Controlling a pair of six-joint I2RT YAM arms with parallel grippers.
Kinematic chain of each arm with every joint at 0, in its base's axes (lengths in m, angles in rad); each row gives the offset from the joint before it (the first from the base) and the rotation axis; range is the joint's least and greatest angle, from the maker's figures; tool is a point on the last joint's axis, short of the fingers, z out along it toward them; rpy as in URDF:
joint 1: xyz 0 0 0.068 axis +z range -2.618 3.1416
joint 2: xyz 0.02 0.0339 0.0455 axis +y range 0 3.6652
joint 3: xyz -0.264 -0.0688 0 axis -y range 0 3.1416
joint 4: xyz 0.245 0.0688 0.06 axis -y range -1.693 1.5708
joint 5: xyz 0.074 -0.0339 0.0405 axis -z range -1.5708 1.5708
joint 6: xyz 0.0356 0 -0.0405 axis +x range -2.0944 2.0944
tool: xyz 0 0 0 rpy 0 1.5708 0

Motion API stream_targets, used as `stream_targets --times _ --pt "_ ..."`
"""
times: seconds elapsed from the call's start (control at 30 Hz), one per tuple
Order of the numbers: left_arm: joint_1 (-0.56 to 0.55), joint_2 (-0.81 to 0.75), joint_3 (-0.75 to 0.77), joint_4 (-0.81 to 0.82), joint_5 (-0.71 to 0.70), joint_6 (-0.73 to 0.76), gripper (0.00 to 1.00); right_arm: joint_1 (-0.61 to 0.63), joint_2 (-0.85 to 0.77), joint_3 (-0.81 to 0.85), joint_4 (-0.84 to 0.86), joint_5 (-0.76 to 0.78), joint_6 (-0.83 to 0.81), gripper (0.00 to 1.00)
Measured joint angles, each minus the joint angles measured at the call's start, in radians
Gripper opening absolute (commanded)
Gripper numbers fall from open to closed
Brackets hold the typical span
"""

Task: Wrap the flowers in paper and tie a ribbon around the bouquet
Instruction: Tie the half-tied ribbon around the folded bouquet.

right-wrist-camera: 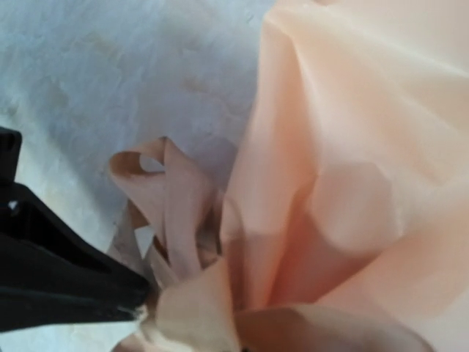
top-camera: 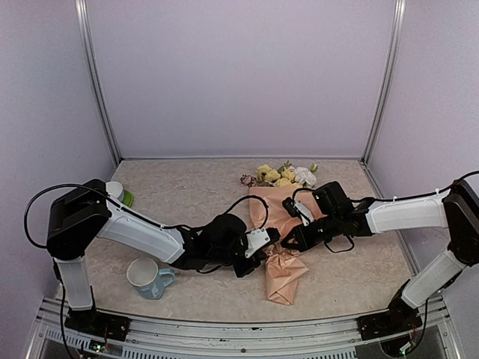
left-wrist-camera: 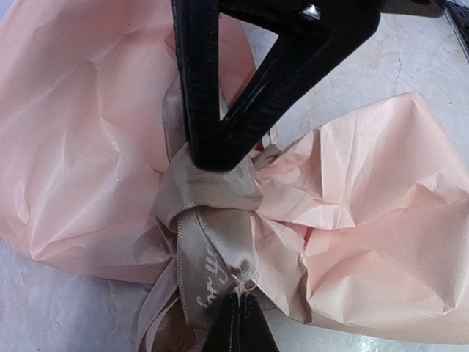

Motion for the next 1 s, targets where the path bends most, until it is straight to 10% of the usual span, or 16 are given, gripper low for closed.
stream_targets --times 0.27,0.87,1.0 --pt "0.005 -0.054 -0.056 0.002 0.036 0.013 0.40 0.000 -0.002 0.000 0.000 -0.032 -0.007 0.00" --pt "-0.014 0.016 0.061 -0.007 0.034 0.043 0.34 0.000 -0.002 -0.001 0.000 -0.044 -0.007 0.00" --pt "-0.014 0.034 0.079 -0.028 0.026 0.042 0.19 0.000 -0.002 -0.001 0.000 -0.044 -0.007 0.00"
